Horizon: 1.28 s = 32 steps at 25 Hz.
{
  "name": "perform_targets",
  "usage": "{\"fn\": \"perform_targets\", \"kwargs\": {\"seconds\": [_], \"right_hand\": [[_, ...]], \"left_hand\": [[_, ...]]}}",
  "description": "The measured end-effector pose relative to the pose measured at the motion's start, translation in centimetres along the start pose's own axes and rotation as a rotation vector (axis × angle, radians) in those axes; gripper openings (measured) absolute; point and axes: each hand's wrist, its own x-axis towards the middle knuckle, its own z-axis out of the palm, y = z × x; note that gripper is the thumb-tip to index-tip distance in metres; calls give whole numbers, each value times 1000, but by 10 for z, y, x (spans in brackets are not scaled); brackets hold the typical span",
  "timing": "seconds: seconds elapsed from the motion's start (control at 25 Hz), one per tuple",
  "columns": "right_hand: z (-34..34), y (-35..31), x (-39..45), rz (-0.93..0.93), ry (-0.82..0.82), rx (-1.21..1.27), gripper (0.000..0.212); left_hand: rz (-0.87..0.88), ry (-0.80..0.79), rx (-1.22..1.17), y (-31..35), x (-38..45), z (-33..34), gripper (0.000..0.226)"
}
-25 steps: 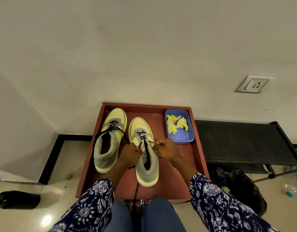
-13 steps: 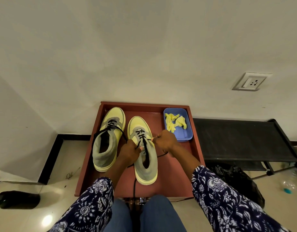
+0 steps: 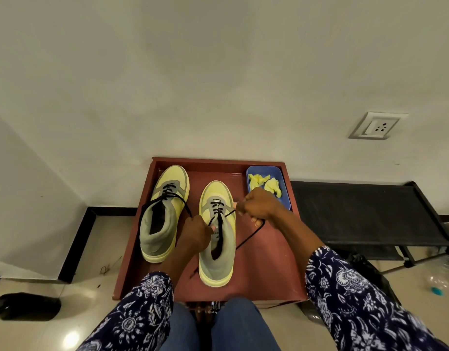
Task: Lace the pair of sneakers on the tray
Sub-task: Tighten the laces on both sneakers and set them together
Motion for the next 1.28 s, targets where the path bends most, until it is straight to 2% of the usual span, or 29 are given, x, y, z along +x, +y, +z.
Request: {"fn": "perform_targets", "kwargs": {"seconds": [0.12, 0.4, 0.48, 0.64, 0.84, 1.16, 1.28], "right_hand": [[-4, -7, -4, -3, -8, 14, 29], [-18, -23, -17, 2, -5, -5, 39], [-23, -27, -21, 3, -18, 10, 39], [-30, -34, -30, -13, -29, -11, 36], [-29, -38, -39, -4, -12, 95, 33], [-36, -42, -46, -11, 31, 138, 35], [-37, -46, -53, -20, 6, 141, 34]], "left_hand": [[-39, -3, -52, -1, -1, 2, 38], [-51, 16, -103, 9, -7, 1, 29], [-51, 21, -188, 12, -9, -2, 17], [-69, 44, -392, 15, -7, -16, 10], [-107, 16, -564, 17, -5, -25, 17], [-39, 51, -437, 29, -7, -56, 33], [-42, 79, -408, 31, -12, -67, 22]]}}
